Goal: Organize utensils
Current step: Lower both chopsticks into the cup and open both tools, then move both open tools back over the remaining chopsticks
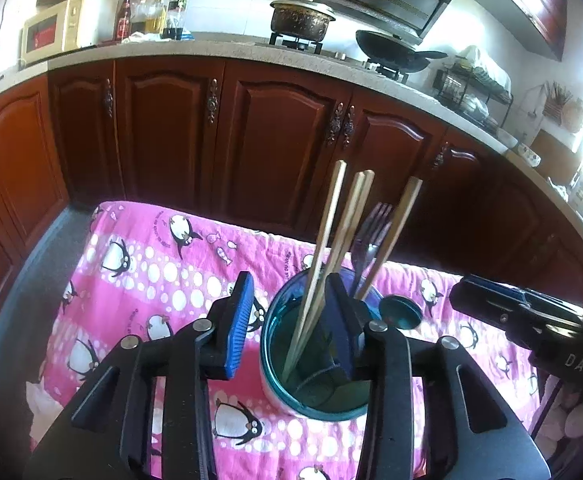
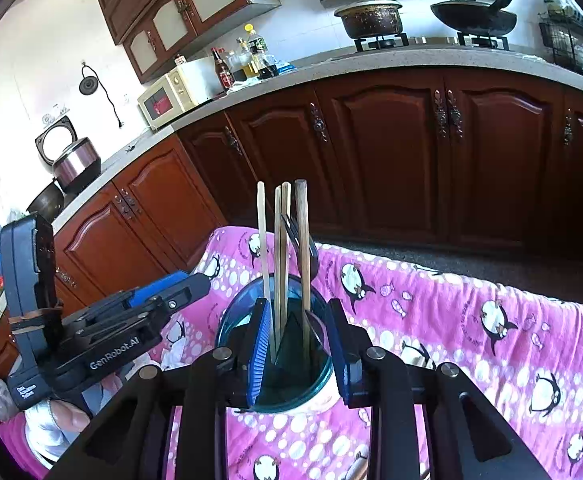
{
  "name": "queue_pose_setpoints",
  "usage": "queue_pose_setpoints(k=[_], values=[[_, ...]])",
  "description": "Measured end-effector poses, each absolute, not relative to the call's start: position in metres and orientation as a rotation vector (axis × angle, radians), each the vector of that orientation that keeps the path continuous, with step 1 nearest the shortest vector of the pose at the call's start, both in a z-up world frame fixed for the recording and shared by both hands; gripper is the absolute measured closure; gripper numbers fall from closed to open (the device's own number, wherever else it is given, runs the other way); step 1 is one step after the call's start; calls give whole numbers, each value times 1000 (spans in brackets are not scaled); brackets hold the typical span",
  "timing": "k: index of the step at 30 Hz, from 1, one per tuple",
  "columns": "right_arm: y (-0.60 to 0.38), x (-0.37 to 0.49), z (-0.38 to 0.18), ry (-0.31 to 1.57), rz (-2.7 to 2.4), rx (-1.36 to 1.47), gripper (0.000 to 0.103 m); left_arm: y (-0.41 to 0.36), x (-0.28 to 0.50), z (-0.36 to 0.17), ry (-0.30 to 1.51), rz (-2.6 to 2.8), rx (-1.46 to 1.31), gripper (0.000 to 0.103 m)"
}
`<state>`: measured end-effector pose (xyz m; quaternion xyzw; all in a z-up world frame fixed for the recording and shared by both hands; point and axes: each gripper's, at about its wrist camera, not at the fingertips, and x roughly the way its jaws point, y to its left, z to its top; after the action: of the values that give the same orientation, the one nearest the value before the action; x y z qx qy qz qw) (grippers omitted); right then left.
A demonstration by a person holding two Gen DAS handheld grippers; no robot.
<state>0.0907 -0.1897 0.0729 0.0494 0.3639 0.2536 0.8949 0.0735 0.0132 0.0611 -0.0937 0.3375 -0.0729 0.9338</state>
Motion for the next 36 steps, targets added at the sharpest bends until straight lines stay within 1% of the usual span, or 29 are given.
queue_pose_setpoints(k=[2, 6, 12, 19, 22, 28, 34, 36], values=[[-190, 86, 74, 753, 525, 107, 76, 10, 67, 65, 682, -156, -182, 65], [-195, 74, 76, 749, 519, 107, 75, 3, 53, 72, 663, -166, -167, 59], [-205, 56, 79, 744, 505, 118, 73, -8, 32, 81, 644, -187, -146, 55], [-224, 36, 76, 748, 481, 122, 72, -21, 9, 86, 641, -231, -139, 52], [-236, 29, 71, 758, 459, 127, 69, -25, 1, 84, 656, -257, -146, 52], [-266, 18, 46, 807, 403, 156, 68, -43, -17, 64, 720, -325, -154, 52], [-292, 18, 6, 897, 352, 202, 68, -69, -21, 19, 837, -379, -147, 53], [-298, 18, -5, 919, 338, 215, 68, -80, -20, 0, 879, -397, -144, 54]])
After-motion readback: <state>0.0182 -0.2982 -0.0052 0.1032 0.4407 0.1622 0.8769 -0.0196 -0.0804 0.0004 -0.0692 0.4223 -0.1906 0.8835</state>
